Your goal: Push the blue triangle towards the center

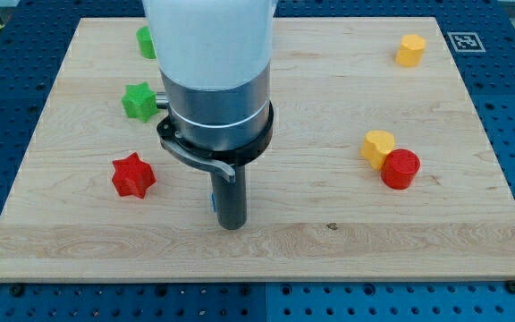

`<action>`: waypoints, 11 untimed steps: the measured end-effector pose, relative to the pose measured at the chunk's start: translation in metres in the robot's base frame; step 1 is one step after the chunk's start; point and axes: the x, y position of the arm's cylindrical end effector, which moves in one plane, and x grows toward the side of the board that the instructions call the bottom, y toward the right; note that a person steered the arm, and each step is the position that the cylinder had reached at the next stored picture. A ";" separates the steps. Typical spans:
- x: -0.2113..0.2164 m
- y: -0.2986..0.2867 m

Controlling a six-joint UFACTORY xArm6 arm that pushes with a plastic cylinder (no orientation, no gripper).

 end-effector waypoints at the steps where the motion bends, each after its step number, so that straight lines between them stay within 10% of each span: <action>1: 0.000 0.001; 11: -0.051 0.016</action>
